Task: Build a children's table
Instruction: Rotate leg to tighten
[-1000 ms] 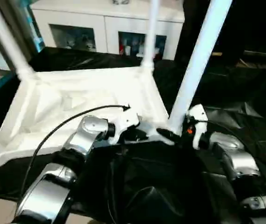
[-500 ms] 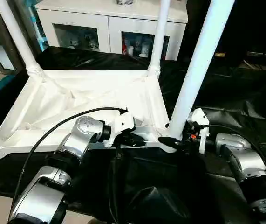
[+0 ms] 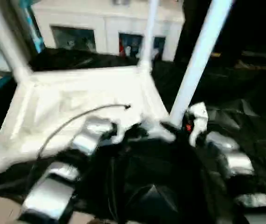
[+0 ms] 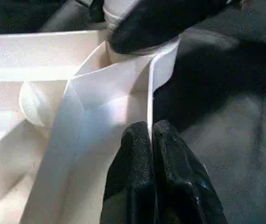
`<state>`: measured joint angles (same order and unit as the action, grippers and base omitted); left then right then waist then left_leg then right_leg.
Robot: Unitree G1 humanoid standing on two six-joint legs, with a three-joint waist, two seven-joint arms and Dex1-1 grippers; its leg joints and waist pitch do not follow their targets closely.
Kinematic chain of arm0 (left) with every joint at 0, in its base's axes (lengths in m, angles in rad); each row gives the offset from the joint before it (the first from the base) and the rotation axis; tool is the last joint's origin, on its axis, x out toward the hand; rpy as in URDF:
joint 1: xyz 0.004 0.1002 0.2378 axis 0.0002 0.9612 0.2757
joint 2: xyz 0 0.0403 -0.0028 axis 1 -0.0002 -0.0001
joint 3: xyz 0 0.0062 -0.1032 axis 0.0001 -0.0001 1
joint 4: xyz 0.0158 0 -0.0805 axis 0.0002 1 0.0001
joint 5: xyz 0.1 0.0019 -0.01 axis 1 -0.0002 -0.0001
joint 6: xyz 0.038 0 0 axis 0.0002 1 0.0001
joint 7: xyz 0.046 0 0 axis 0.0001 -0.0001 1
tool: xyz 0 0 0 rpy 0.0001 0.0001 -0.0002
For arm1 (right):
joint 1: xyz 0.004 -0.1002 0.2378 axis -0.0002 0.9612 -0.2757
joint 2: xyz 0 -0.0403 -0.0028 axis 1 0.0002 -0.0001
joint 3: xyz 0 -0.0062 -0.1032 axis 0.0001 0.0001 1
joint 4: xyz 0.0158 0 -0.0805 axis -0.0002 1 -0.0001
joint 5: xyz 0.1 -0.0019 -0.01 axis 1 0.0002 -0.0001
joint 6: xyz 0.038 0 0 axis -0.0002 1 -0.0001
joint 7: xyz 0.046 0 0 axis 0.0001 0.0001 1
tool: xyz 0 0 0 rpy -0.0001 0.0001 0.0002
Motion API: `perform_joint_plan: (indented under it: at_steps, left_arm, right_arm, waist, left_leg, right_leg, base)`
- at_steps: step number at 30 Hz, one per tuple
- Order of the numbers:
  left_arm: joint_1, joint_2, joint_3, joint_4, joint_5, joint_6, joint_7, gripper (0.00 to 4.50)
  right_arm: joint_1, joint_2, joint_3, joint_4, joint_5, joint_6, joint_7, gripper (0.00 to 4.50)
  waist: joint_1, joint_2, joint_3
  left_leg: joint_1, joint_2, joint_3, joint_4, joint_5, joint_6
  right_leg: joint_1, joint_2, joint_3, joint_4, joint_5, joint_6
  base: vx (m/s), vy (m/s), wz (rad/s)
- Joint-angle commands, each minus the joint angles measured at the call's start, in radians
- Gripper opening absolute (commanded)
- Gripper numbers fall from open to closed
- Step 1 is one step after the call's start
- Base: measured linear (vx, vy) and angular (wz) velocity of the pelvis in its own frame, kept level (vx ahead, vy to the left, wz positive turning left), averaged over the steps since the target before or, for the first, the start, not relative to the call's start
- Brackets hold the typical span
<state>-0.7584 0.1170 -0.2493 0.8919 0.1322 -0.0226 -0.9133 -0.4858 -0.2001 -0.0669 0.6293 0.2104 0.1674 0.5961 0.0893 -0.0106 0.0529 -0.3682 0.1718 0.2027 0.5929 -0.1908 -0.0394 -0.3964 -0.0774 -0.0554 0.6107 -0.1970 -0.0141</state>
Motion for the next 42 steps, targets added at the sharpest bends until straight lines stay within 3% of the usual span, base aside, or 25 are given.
perform_joint_plan:
  at_steps: [1, 6, 9, 11, 16, 17, 21, 22, 26, 29, 32, 36, 37, 42]
  left_arm:
    - [-0.052, -0.063, 0.048, 0.058, -0.009, 0.044, 0.194, 0.0]
    - [-0.108, -0.142, 0.051, 0.113, -0.013, 0.024, 0.278, 0.0]
    - [-0.116, -0.155, 0.044, 0.127, -0.007, 0.006, 0.266, 0.0]
    - [-0.112, -0.148, 0.035, 0.128, -0.001, -0.005, 0.243, 0.0]
    - [-0.086, -0.107, 0.015, 0.113, 0.001, -0.034, 0.157, 0.0]
    - [-0.082, -0.099, 0.012, 0.108, 0.001, -0.039, 0.141, 0.0]
    - [-0.048, -0.046, -0.004, 0.078, -0.007, -0.081, 0.03, 0.0]
    - [-0.021, -0.011, -0.013, 0.048, -0.019, -0.099, -0.055, 0.0]
    - [0.025, 0.051, -0.026, -0.001, -0.045, -0.14, -0.193, 0.0]
    - [0.05, 0.083, -0.02, -0.036, -0.08, -0.134, -0.282, 0.0]
    - [0.072, 0.124, -0.009, -0.077, -0.111, -0.113, -0.362, 0.0]
    - [0.08, 0.142, -0.002, -0.096, -0.123, -0.102, -0.394, 0.0]
    - [0.084, 0.152, 0.002, -0.105, -0.129, -0.099, -0.409, 0.0]
    - [0.09, 0.163, 0.006, -0.122, -0.131, -0.092, -0.419, 0.0]
  right_arm:
    - [-0.018, 0.07, -0.037, 0.098, 0.009, 0.012, -0.187, 2.75]
    - [-0.078, 0.153, -0.04, 0.174, -0.013, -0.031, -0.318, 2.75]
    - [-0.1, 0.169, -0.023, 0.194, -0.044, -0.074, -0.319, 2.75]
    - [-0.106, 0.177, -0.022, 0.181, -0.033, -0.094, -0.271, 3.31]
    - [-0.084, 0.129, 0.028, 0.128, -0.042, -0.099, -0.123, 3.63]
    - [-0.079, 0.118, 0.035, 0.117, -0.039, -0.095, -0.093, 3.86]
    - [-0.043, 0.041, 0.078, 0.052, -0.028, -0.09, 0.087, 3.86]
    - [-0.019, -0.01, 0.106, 0.008, -0.026, -0.085, 0.179, 3.86]
    - [0.016, -0.085, 0.124, -0.049, -0.022, -0.074, 0.305, 3.86]
    - [0.04, -0.125, 0.131, -0.088, 0.0, -0.052, 0.373, 3.86]
    - [0.066, -0.168, 0.14, -0.144, 0.03, -0.006, 0.461, 3.86]
    - [0.075, -0.189, 0.15, -0.161, 0.037, 0.009, 0.501, 3.86]
    - [0.08, -0.2, 0.159, -0.171, 0.035, 0.016, 0.525, 3.61]
    - [0.093, -0.203, 0.176, -0.204, 0.042, 0.052, 0.548, 3.23]
  waist:
    - [-0.003, -0.016, -0.058]
    - [0.0, -0.01, -0.062]
    - [-0.001, -0.013, -0.064]
    - [-0.001, -0.012, -0.063]
    - [-0.002, -0.015, -0.062]
    - [-0.001, -0.014, -0.062]
    - [0.0, -0.012, -0.063]
    - [0.003, -0.01, -0.063]
    - [0.008, -0.008, -0.063]
    - [0.014, -0.006, -0.062]
    - [0.022, -0.006, -0.06]
    - [0.024, -0.007, -0.059]
    - [0.025, -0.007, -0.06]
    - [0.025, -0.009, -0.062]
  left_leg:
    - [0.019, 0.063, -0.032, -0.075, -0.181, 0.026]
    - [0.015, 0.06, -0.03, -0.072, -0.154, 0.039]
    - [0.011, 0.06, -0.029, -0.069, -0.127, 0.062]
    - [0.012, 0.061, -0.029, -0.069, -0.133, 0.071]
    - [0.006, 0.061, -0.032, -0.07, -0.147, 0.086]
    - [0.008, 0.062, -0.031, -0.069, -0.144, 0.087]
    - [0.009, 0.066, -0.031, -0.068, -0.138, 0.097]
    - [0.009, 0.067, -0.031, -0.067, -0.136, 0.103]
    - [0.007, 0.072, -0.027, -0.066, -0.127, 0.114]
    - [0.013, 0.076, -0.026, -0.068, -0.149, 0.097]
    - [0.012, 0.076, -0.026, -0.069, -0.156, 0.091]
    - [0.011, 0.076, -0.028, -0.072, -0.169, 0.067]
    - [0.013, 0.076, -0.028, -0.072, -0.17, 0.065]
    - [0.011, 0.075, -0.028, -0.07, -0.143, 0.071]
  right_leg:
    - [0.034, -0.089, 0.05, -0.086, -0.26, -0.209]
    - [0.041, -0.088, 0.05, -0.082, -0.188, -0.216]
    - [0.045, -0.087, 0.048, -0.075, -0.127, -0.225]
    - [0.046, -0.087, 0.047, -0.076, -0.121, -0.231]
    - [0.053, -0.088, 0.045, -0.077, -0.144, -0.227]
    - [0.051, -0.088, 0.045, -0.078, -0.143, -0.227]
    - [0.051, -0.089, 0.044, -0.075, -0.128, -0.238]
    - [0.053, -0.089, 0.043, -0.073, -0.114, -0.243]
    - [0.05, -0.085, 0.041, -0.064, -0.067, -0.262]
    - [0.046, -0.086, 0.041, -0.066, -0.097, -0.273]
    - [0.045, -0.087, 0.042, -0.066, -0.112, -0.262]
    - [0.045, -0.089, 0.042, -0.071, -0.165, -0.248]
    - [0.044, -0.089, 0.042, -0.07, -0.166, -0.247]
    - [0.045, -0.089, 0.042, -0.066, -0.133, -0.249]
  base:
    - [0.0, 0.0, 0.0]
    - [0.0, 0.0, 0.0]
    - [0.0, 0.0, 0.0]
    - [0.0, 0.0, 0.0]
    - [0.0, 0.0, 0.0]
    - [0.0, 0.0, 0.0]
    - [0.0, 0.0, 0.0]
    - [0.0, 0.0, 0.0]
    - [0.0, 0.0, 0.0]
    - [0.0, 0.0, 0.0]
    - [0.0, 0.0, 0.0]
    - [0.0, 0.0, 0.0]
    - [0.0, 0.0, 0.0]
    - [0.0, 0.0, 0.0]
